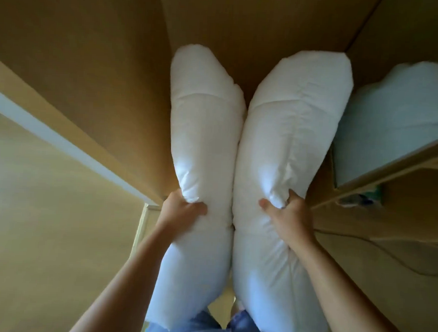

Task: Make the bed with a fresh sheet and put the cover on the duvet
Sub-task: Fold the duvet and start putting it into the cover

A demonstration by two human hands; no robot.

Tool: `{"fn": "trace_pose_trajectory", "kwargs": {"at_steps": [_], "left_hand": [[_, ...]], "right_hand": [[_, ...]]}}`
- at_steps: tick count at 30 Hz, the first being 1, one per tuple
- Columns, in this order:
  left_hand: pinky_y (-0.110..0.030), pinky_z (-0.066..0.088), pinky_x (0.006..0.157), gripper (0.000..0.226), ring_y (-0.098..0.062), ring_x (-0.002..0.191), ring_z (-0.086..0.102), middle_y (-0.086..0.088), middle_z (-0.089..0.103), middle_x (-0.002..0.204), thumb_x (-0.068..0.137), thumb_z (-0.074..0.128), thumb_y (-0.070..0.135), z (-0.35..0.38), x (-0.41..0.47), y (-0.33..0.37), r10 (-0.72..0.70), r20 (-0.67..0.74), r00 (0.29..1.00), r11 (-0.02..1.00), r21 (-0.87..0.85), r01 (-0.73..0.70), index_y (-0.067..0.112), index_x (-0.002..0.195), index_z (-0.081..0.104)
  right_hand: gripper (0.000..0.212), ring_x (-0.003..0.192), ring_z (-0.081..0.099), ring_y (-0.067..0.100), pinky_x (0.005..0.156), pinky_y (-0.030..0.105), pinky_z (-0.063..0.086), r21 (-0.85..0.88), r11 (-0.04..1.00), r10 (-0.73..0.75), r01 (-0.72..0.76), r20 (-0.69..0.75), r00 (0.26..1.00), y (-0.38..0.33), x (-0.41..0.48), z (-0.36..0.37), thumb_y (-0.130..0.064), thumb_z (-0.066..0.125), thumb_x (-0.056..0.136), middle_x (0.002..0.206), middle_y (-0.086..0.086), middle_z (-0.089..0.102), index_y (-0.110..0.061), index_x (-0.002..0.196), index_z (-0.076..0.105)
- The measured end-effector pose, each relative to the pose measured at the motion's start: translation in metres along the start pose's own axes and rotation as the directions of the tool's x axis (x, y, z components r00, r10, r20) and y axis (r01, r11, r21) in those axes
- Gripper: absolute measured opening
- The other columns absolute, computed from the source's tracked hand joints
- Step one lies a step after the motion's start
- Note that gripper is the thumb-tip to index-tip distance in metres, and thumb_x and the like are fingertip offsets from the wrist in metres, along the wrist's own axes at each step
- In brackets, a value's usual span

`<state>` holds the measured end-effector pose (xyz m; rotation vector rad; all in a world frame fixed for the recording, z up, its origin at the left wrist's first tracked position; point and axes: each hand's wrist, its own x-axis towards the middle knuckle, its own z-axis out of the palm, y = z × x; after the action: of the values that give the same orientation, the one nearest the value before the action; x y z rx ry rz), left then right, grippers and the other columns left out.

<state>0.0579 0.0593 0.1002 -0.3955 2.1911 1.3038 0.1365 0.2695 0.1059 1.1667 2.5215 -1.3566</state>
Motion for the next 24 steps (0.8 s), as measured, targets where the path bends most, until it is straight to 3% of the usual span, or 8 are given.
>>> {"fn": "trace_pose_trajectory", "kwargs": {"at_steps": [4,8,11,15,17,20,24], "left_hand": [[-0.018,0.036,0.036,0.014,-0.002,0.035,0.046,0.01,0.054,0.042,0.041,0.064,0.033,-0.035,-0.089,-0.027,0.042,-0.025,0.999,0.999,-0.014,-0.042,0.027,0.053,0.064],[-0.023,0.043,0.048,0.029,-0.008,0.049,0.053,0.008,0.06,0.054,0.042,0.061,0.029,-0.069,-0.16,-0.068,-0.012,-0.146,0.989,0.996,-0.087,-0.001,0.02,0.07,0.062],[-0.021,0.04,0.049,0.026,-0.009,0.051,0.05,0.009,0.055,0.056,0.046,0.058,0.021,-0.083,-0.186,-0.087,-0.012,-0.151,0.988,0.991,-0.137,-0.009,0.013,0.07,0.056],[-0.026,0.04,0.057,0.032,-0.01,0.058,0.048,0.007,0.054,0.062,0.045,0.057,0.02,-0.107,-0.214,-0.123,-0.029,-0.168,0.985,0.984,-0.175,-0.001,0.009,0.075,0.055],[-0.025,0.037,0.055,0.032,-0.009,0.057,0.044,0.008,0.05,0.06,0.046,0.055,0.019,-0.128,-0.228,-0.147,-0.033,-0.181,0.983,0.982,-0.189,-0.002,0.007,0.075,0.052],[-0.022,0.037,0.053,0.03,-0.007,0.056,0.043,0.008,0.049,0.06,0.048,0.054,0.018,-0.164,-0.25,-0.188,-0.049,-0.194,0.98,0.979,-0.204,0.009,0.005,0.075,0.05],[-0.028,0.039,0.058,0.026,-0.008,0.057,0.043,0.007,0.052,0.061,0.051,0.053,0.019,-0.21,-0.27,-0.231,-0.004,-0.215,0.977,0.979,-0.201,-0.04,0.008,0.074,0.052]], "right_hand": [[0.025,0.081,0.067,0.016,0.078,0.034,0.054,0.021,0.986,-0.168,0.168,0.241,0.956,-0.021,-0.045,-0.026,-0.047,0.074,0.061,0.08,-0.011,0.07,-0.029,0.076,0.064],[0.034,0.09,0.067,0.019,0.086,0.041,0.054,-0.031,0.972,-0.185,0.233,0.512,0.839,-0.037,-0.093,-0.01,-0.043,0.077,0.069,0.09,-0.005,0.073,-0.02,0.093,0.071],[0.028,0.093,0.066,0.019,0.089,0.041,0.052,-0.057,0.955,-0.2,0.29,0.598,0.776,-0.04,-0.126,0.008,-0.035,0.076,0.076,0.094,-0.003,0.072,-0.017,0.096,0.071],[0.017,0.086,0.066,0.018,0.079,0.03,0.051,-0.153,0.9,-0.203,0.409,0.681,0.703,-0.05,-0.176,0.035,-0.034,0.073,0.079,0.082,-0.004,0.069,-0.021,0.074,0.063],[0.021,0.08,0.064,0.005,0.073,0.017,0.048,-0.158,0.865,-0.224,0.477,0.729,0.646,-0.058,-0.205,0.054,-0.029,0.073,0.079,0.073,-0.01,0.068,-0.023,0.065,0.059],[0.032,0.075,0.051,-0.028,0.066,-0.005,0.033,-0.086,0.857,-0.269,0.509,0.767,0.582,-0.063,-0.252,0.087,-0.015,0.077,0.076,0.063,-0.025,0.06,-0.028,0.061,0.052],[0.037,0.086,0.031,-0.042,0.075,-0.011,0.023,-0.047,0.817,-0.3,0.574,0.816,0.494,-0.074,-0.293,0.131,-0.019,0.078,0.076,0.089,-0.029,0.046,-0.036,0.076,0.045]]}}
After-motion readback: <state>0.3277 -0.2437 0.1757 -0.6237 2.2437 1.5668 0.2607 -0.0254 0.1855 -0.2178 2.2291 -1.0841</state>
